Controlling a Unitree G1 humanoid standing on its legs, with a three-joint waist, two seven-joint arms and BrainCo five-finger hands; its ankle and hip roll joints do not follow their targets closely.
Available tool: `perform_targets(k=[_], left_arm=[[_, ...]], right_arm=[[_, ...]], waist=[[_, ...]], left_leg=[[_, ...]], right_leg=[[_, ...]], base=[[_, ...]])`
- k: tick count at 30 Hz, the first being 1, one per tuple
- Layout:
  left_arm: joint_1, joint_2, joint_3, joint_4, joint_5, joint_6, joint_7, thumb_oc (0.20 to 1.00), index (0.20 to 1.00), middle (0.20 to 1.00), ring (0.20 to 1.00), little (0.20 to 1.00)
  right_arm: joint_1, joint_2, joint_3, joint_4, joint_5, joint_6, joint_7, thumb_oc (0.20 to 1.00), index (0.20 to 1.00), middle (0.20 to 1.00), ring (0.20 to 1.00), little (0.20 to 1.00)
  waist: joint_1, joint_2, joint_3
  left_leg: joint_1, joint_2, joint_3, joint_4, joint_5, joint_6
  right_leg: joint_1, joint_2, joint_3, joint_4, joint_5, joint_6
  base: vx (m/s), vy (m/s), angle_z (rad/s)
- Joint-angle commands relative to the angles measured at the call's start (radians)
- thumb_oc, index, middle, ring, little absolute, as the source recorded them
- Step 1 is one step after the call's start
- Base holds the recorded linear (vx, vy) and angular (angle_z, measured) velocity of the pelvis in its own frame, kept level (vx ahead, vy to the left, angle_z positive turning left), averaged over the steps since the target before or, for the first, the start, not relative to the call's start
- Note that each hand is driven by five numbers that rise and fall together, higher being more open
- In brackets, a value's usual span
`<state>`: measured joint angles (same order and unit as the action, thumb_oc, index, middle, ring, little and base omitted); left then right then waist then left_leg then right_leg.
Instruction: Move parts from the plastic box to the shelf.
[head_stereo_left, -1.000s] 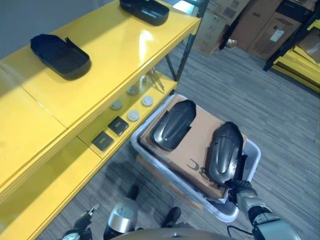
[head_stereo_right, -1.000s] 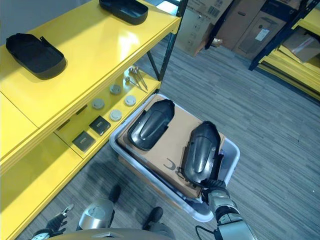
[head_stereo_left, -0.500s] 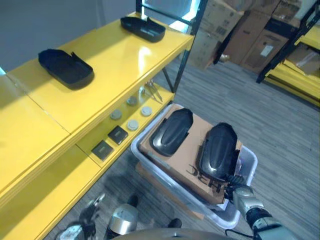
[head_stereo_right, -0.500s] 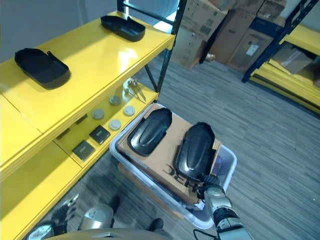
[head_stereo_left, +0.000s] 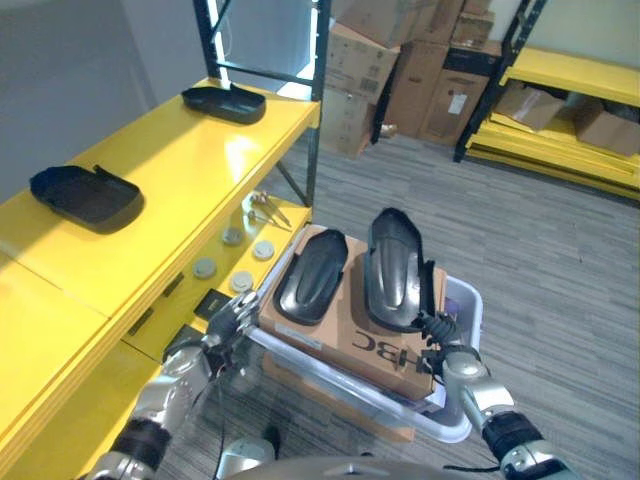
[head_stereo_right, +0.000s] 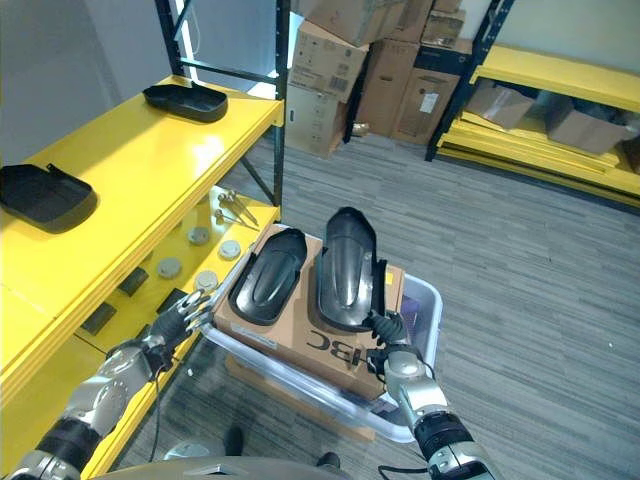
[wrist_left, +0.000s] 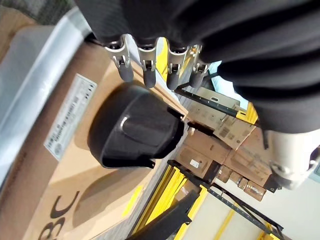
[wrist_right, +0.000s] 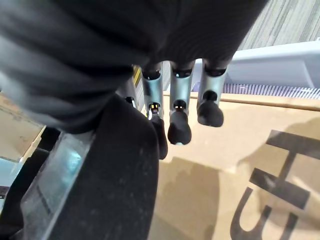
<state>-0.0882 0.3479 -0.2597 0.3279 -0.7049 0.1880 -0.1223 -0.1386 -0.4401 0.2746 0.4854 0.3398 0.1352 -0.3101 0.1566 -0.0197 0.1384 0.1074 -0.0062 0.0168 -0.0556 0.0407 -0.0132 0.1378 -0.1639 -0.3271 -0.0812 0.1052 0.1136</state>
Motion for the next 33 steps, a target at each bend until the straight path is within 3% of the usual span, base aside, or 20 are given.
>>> perform_targets(k=[1, 6, 14, 22, 33], left_arm=[[-0.084, -0.018, -0.056, 0.05, 0.001, -0.003, 0.052, 1.0, 1.0, 1.0, 1.0, 1.0], [-0.261, -0.083, -0.114, 0.152, -0.042, -0.006, 0.165, 1.0, 1.0, 1.0, 1.0, 1.0], [-0.459, -0.183, -0.16, 0.247, -0.068, -0.06, 0.238, 1.0, 1.0, 1.0, 1.0, 1.0], [-0.553, -0.175, -0.117, 0.236, -0.056, -0.233, 0.388, 1.0, 1.0, 1.0, 1.0, 1.0], [-0.547, -0.141, -0.112, 0.174, -0.052, -0.2, 0.33, 1.0, 1.0, 1.0, 1.0, 1.0]], right_arm=[[-0.141, -0.042, 0.025, -0.06, 0.038, -0.08, -0.017, 0.2, 0.2, 0.2, 0.2, 0.2], [-0.292, 0.008, 0.102, -0.116, 0.055, -0.054, -0.034, 0.2, 0.2, 0.2, 0.2, 0.2], [-0.43, 0.07, 0.183, -0.114, 0.054, -0.025, -0.002, 0.2, 0.2, 0.2, 0.2, 0.2], [-0.431, 0.071, 0.197, -0.122, 0.045, 0.015, 0.03, 0.2, 0.2, 0.2, 0.2, 0.2], [-0.38, 0.042, 0.178, -0.143, 0.033, 0.02, 0.084, 0.2, 0.2, 0.2, 0.2, 0.2]], waist=[[0.031, 0.018, -0.051], [-0.012, 0.017, -0.057], [-0.058, 0.011, -0.065], [-0.082, 0.001, -0.063], [-0.088, 0.0, -0.045]], left_leg=[[-0.026, 0.102, 0.026, 0.034, -0.071, -0.048], [-0.019, 0.107, 0.052, 0.043, -0.072, -0.049], [-0.016, 0.114, 0.076, 0.054, -0.075, -0.055], [-0.02, 0.115, 0.073, 0.064, -0.081, -0.064], [-0.015, 0.108, 0.064, 0.057, -0.081, -0.065]], right_leg=[[-0.003, -0.051, 0.063, 0.021, -0.074, 0.085], [-0.01, -0.046, 0.094, 0.022, -0.074, 0.084], [-0.024, -0.039, 0.117, 0.018, -0.069, 0.084], [-0.034, -0.034, 0.12, 0.018, -0.066, 0.084], [-0.033, -0.031, 0.117, 0.016, -0.062, 0.084]], base=[[-0.02, -0.004, -0.25], [-0.01, -0.009, -0.21], [-0.01, -0.031, -0.13], [-0.01, -0.029, -0.09], [-0.01, -0.005, 0.0]])
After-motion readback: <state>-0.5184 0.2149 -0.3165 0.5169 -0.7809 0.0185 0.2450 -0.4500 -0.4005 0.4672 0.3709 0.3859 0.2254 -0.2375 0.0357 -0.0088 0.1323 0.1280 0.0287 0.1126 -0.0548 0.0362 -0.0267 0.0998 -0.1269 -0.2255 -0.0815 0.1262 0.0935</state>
